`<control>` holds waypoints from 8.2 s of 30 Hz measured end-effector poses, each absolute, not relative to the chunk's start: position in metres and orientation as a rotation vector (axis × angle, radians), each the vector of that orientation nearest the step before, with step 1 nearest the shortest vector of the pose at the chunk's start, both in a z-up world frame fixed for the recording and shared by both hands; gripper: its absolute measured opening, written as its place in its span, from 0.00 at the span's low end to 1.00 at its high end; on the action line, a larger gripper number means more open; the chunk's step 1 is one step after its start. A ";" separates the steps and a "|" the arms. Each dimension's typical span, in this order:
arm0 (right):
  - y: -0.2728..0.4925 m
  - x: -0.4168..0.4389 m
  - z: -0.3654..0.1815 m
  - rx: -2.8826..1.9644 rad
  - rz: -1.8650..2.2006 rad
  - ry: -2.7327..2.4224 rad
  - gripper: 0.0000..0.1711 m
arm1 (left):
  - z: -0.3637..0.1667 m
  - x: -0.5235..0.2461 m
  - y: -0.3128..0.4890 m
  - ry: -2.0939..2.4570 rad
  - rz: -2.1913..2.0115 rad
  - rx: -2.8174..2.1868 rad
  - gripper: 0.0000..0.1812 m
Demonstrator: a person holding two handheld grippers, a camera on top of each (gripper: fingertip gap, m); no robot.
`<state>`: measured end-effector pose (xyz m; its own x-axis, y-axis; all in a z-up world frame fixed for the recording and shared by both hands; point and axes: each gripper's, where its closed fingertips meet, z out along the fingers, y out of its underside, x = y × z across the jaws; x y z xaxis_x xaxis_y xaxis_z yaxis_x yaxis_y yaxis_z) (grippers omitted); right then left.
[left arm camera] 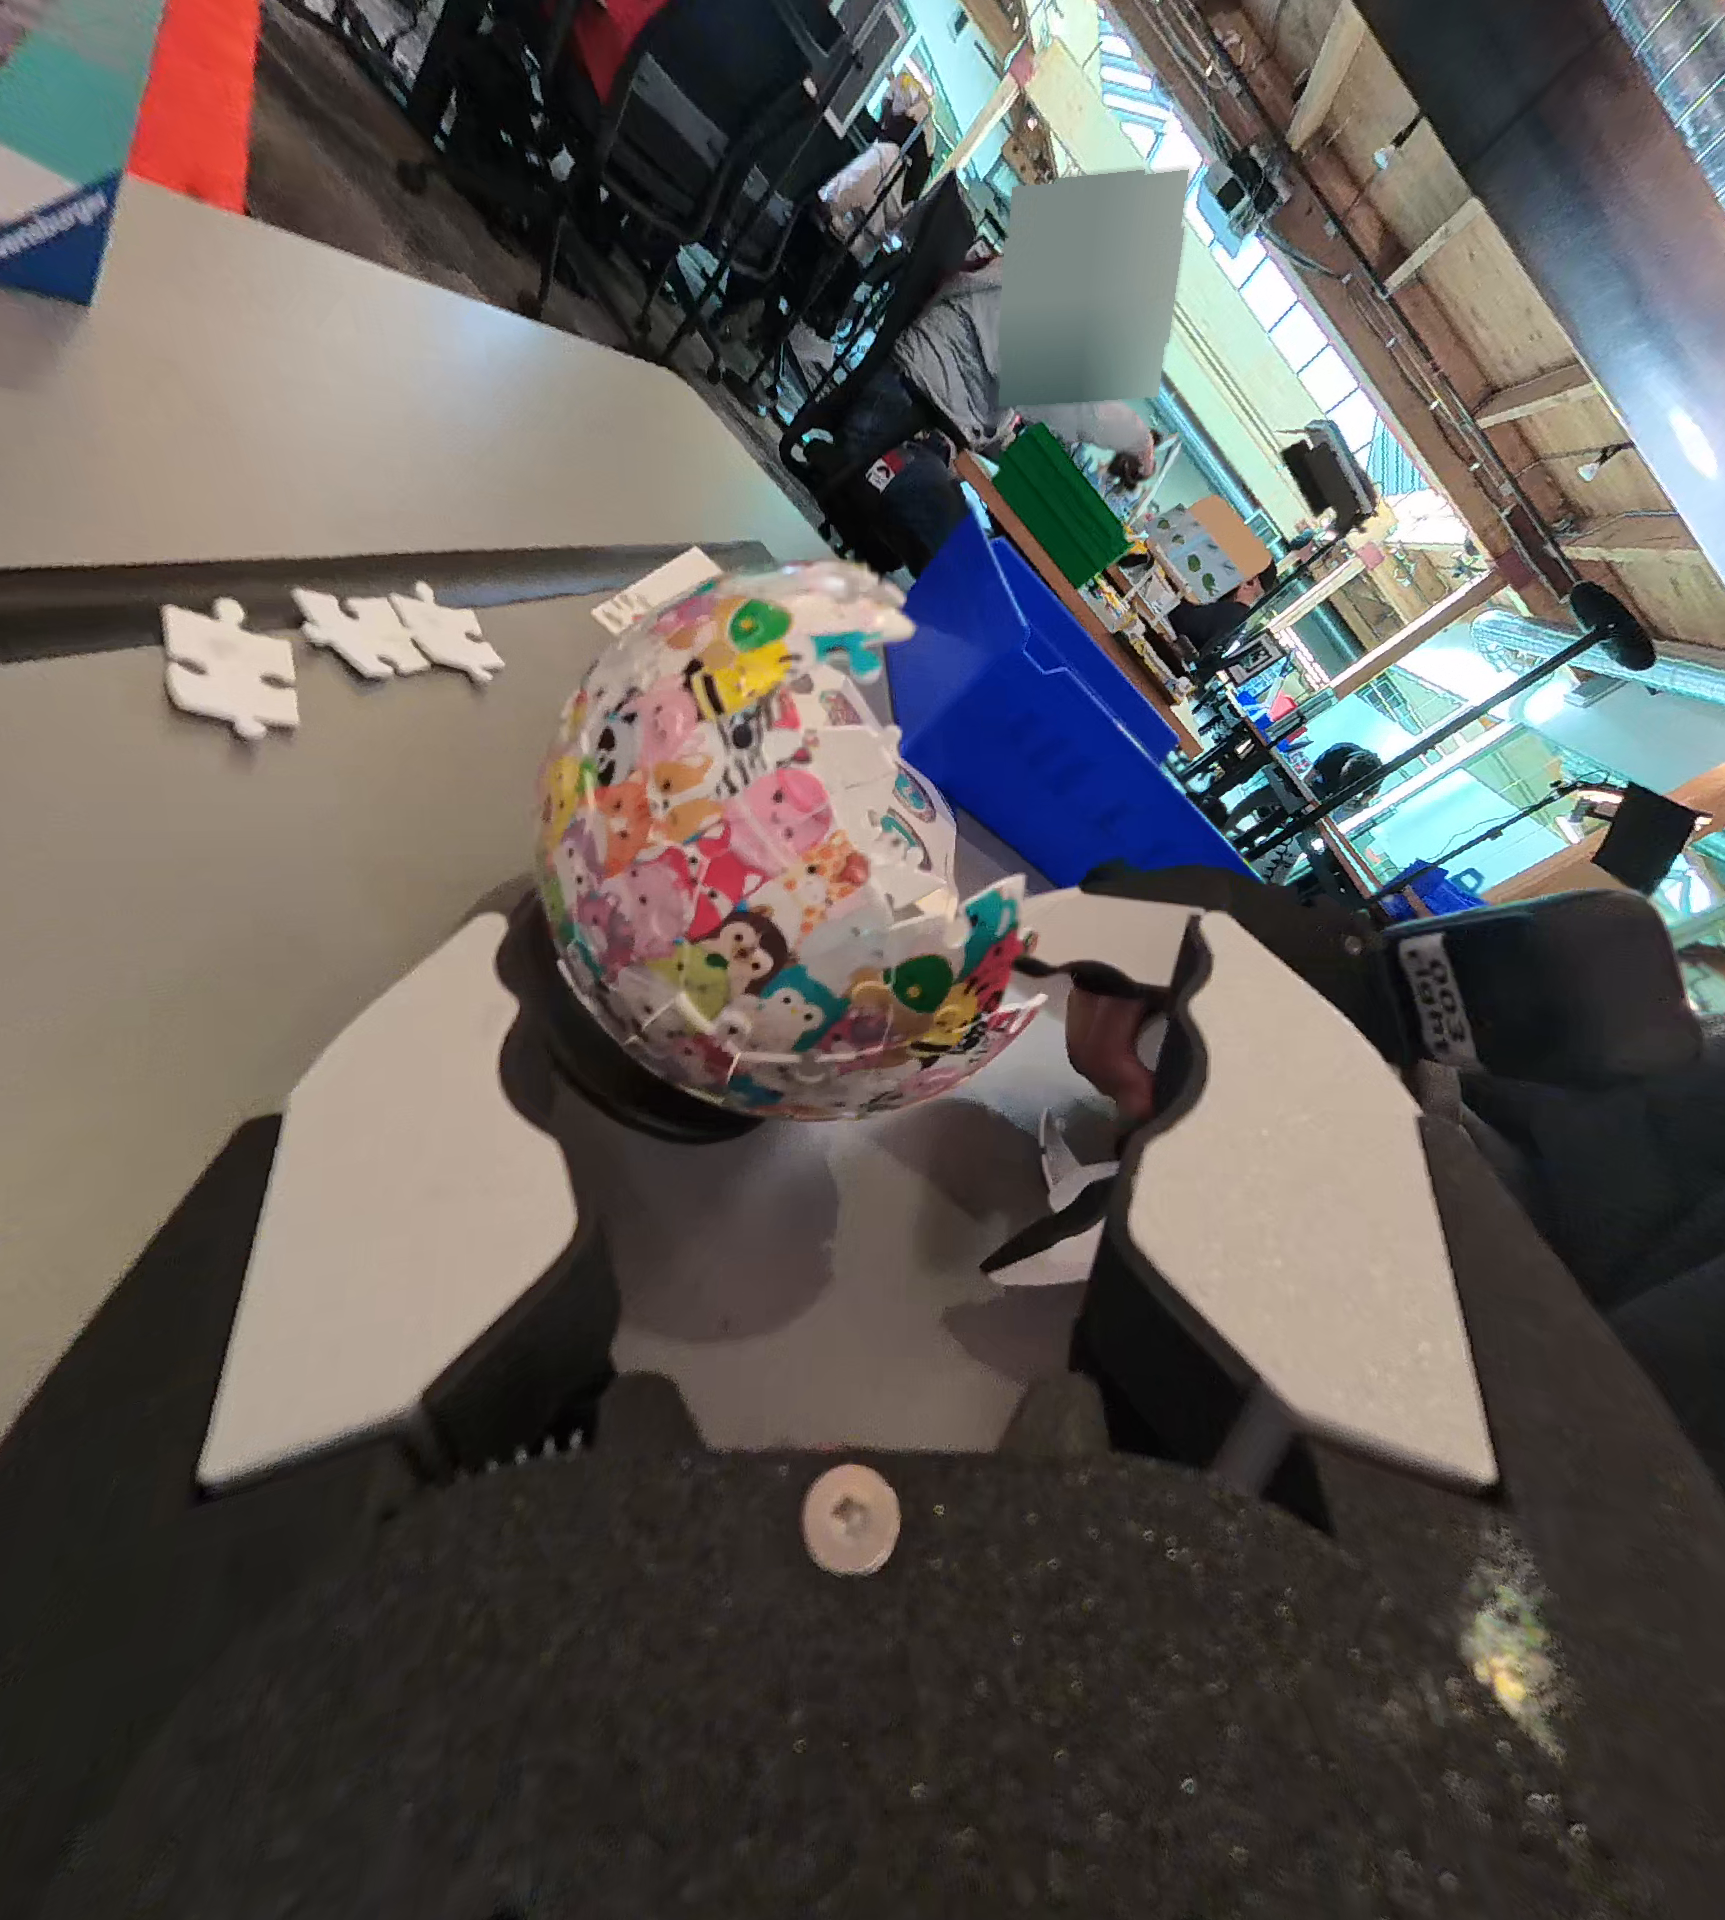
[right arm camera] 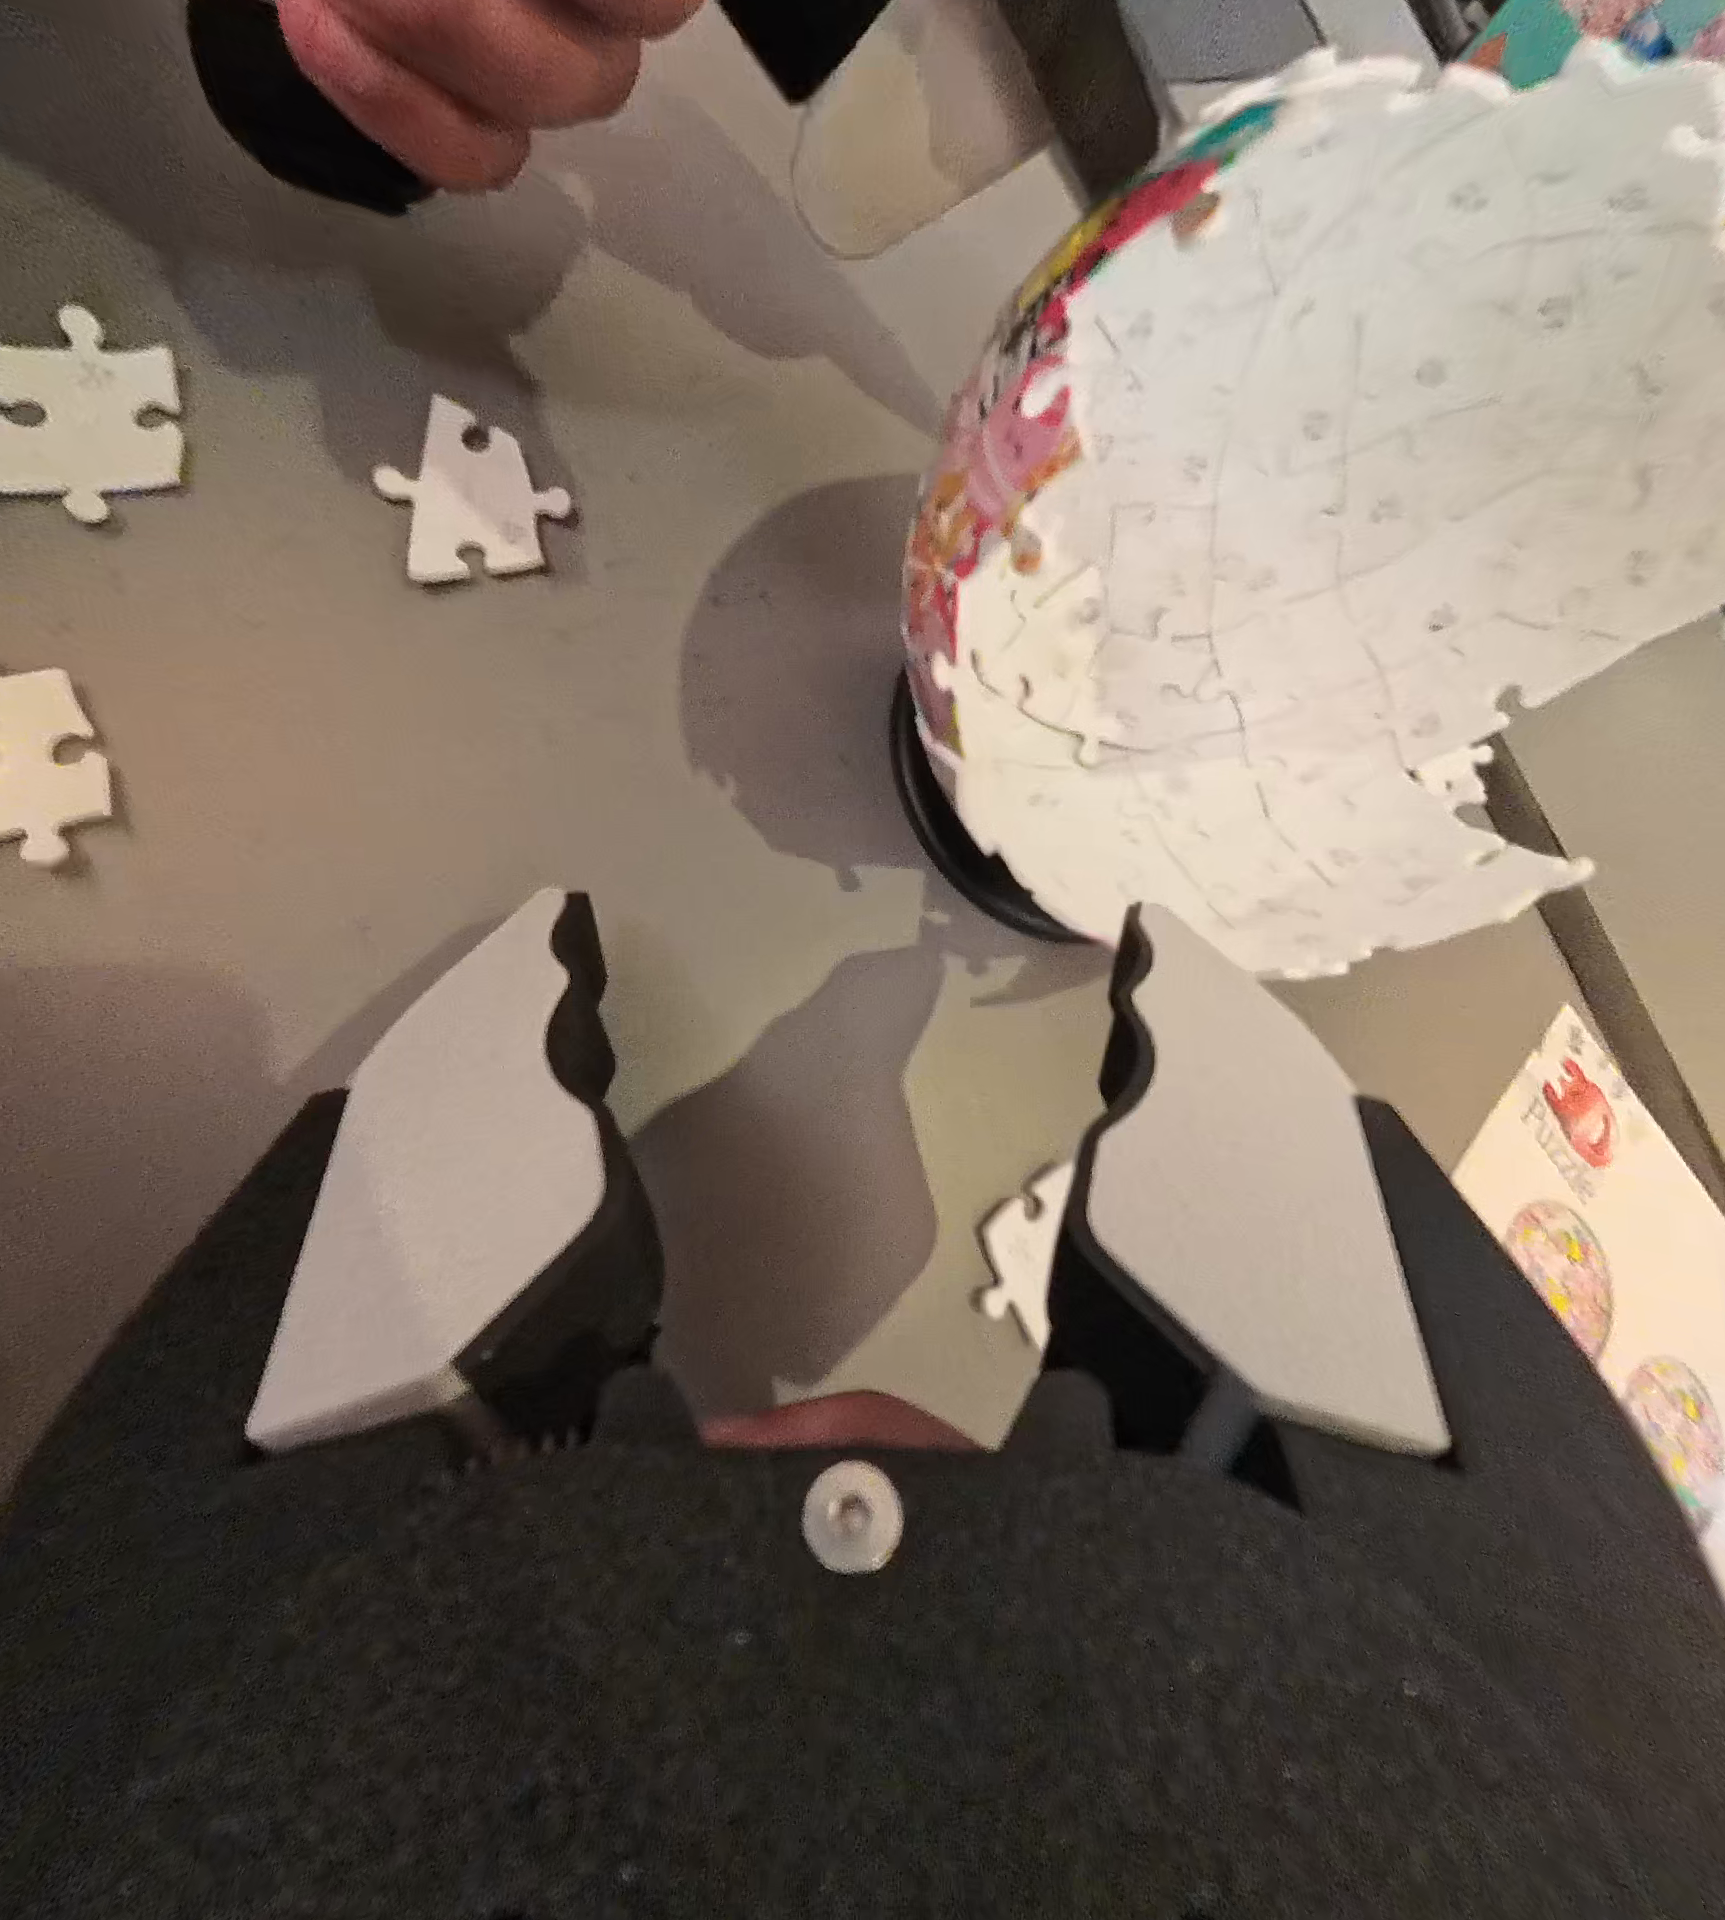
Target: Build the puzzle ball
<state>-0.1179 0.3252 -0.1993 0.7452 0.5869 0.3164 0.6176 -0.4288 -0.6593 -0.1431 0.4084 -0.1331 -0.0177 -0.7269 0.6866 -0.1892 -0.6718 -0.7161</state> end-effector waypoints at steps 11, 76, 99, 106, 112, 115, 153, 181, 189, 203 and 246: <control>0.328 -0.116 -0.217 -2.194 -0.064 -0.897 0.56 | -0.133 -0.129 0.398 0.994 -1.761 -1.845 0.66; 0.339 -0.136 -0.227 -2.348 0.064 -1.507 0.52 | -0.101 -0.154 0.401 0.972 -1.801 -1.701 0.59; 0.341 -0.124 -0.225 -2.355 -0.038 -1.516 0.54 | -0.094 -0.161 0.402 0.961 -1.783 -1.697 0.59; 0.334 -0.116 -0.231 -2.540 0.010 -1.430 0.63 | -0.093 -0.163 0.404 0.951 -1.787 -1.694 0.59; 0.325 -0.112 -0.227 -2.535 -0.035 -1.473 0.58 | -0.086 -0.167 0.404 0.952 -1.774 -1.680 0.59; 0.321 -0.113 -0.220 -2.527 -0.021 -1.477 0.50 | -0.080 -0.169 0.402 0.955 -1.772 -1.669 0.59; 0.333 -0.108 -0.209 -2.190 -0.177 -1.671 0.40 | -0.061 -0.193 0.378 0.999 -1.698 -1.631 0.59; 0.317 -0.106 -0.133 -2.087 0.070 -1.215 0.38 | -0.103 -0.210 0.394 1.047 -1.449 -1.732 0.52; 0.336 -0.115 -0.183 -2.093 -0.018 -1.570 0.54 | -0.131 -0.180 0.424 1.096 -1.507 -1.719 0.48; 0.356 -0.116 -0.226 -2.331 -0.008 -1.597 0.59 | -0.134 -0.164 0.388 1.325 -1.665 -1.560 0.49; 0.319 -0.090 -0.215 -2.580 0.075 -1.833 0.48 | -0.136 -0.166 0.376 1.352 -1.673 -1.536 0.48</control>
